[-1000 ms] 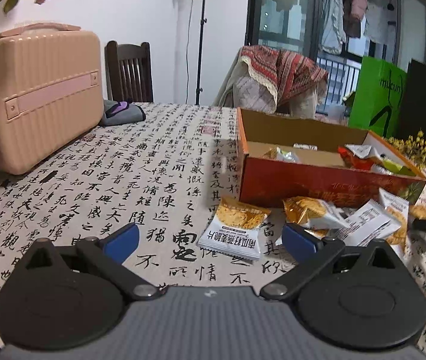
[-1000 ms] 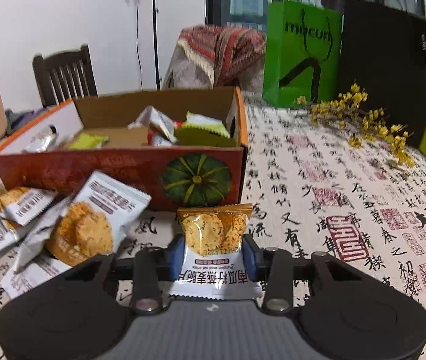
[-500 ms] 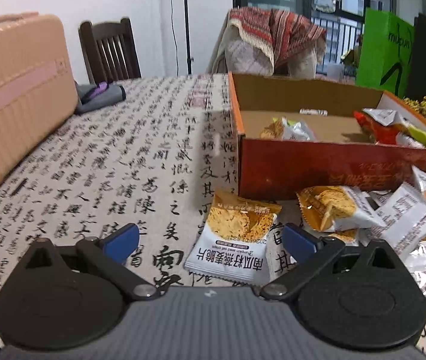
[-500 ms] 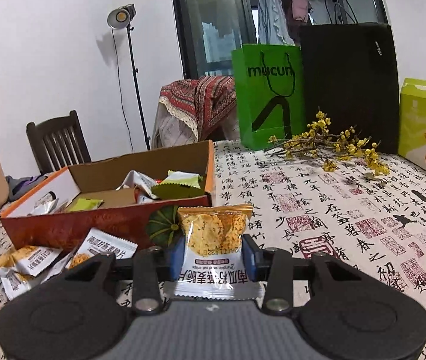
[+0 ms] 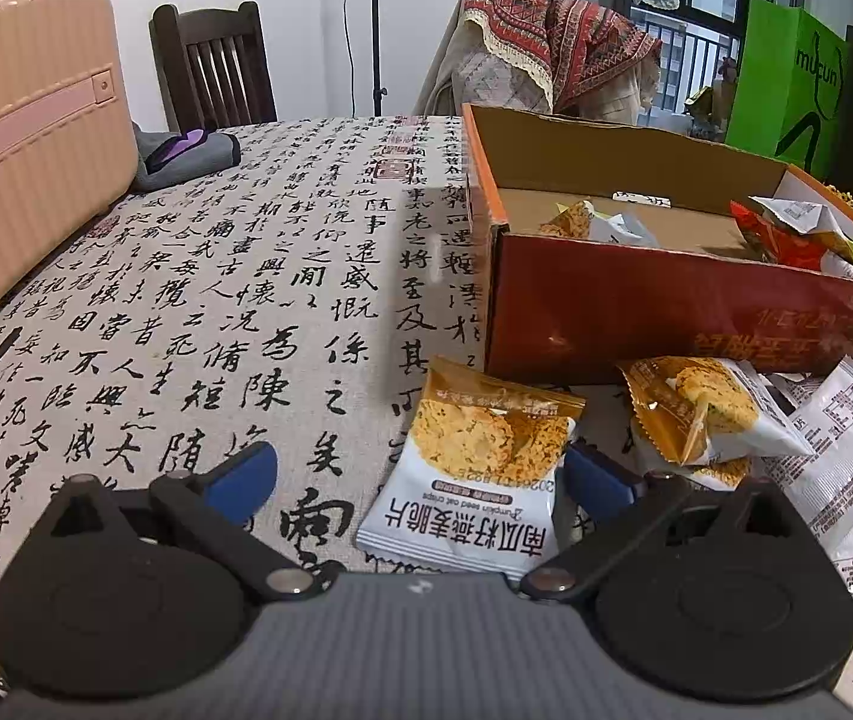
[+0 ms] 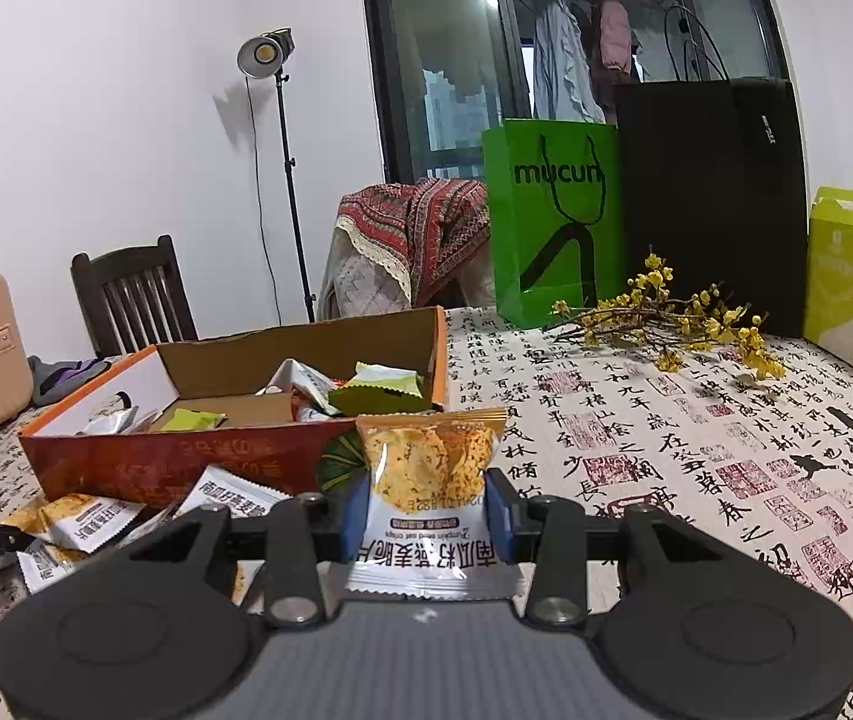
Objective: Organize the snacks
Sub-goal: 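Grasp a cracker packet with the left tool while the right tool holds its packet, then carry both cracker packets over the box, lower them in and open both tools, then lift both open tools out of the box and move to the packets on the cloth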
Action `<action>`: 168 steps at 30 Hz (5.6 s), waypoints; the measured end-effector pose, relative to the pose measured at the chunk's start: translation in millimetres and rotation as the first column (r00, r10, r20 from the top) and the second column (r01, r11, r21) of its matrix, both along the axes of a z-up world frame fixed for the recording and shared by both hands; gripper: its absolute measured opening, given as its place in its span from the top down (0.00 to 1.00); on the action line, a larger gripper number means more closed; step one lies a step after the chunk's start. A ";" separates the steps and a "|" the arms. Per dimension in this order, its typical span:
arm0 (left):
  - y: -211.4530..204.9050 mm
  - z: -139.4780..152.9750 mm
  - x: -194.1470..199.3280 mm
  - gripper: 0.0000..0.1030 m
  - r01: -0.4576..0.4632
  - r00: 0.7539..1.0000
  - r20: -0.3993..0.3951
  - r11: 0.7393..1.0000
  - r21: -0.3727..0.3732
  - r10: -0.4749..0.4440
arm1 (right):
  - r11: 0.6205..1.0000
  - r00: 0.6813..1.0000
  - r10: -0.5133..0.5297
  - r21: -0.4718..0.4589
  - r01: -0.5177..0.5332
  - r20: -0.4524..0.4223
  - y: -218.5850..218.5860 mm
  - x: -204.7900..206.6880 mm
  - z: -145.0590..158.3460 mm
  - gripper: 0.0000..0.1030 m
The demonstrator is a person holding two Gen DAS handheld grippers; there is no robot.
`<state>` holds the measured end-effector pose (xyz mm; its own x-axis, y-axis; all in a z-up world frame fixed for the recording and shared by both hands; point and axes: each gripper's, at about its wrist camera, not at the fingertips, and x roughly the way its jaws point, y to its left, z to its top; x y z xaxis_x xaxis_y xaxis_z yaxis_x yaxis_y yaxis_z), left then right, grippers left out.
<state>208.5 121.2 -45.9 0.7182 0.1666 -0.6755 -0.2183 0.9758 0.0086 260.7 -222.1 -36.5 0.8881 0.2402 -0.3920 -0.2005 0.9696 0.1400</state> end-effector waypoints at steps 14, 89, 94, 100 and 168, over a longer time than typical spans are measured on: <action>-9.1 1.9 -3.4 0.27 0.067 0.997 0.034 0.998 0.012 -0.067 | 1.000 1.000 -0.019 -0.007 0.019 0.016 0.0 -1.8 0.1 0.62; -84.9 102.4 33.2 0.54 0.054 0.924 0.381 0.997 -0.048 -0.032 | 0.986 0.986 0.162 0.021 -0.163 0.049 98.8 75.3 70.0 0.62; -84.3 95.0 60.6 0.54 0.024 0.932 0.363 0.998 -0.057 -0.001 | 0.991 0.990 0.134 0.022 -0.135 0.032 102.9 98.3 57.5 0.62; -77.2 67.2 78.9 0.54 0.017 0.951 0.309 0.999 -0.044 -0.003 | 0.986 0.987 0.158 0.052 -0.158 0.008 93.6 108.7 36.0 0.62; -39.2 84.8 -79.1 0.00 0.050 0.933 0.360 0.996 -0.074 -0.020 | 0.996 0.995 0.090 -0.019 -0.091 -0.042 79.8 -29.9 49.9 0.00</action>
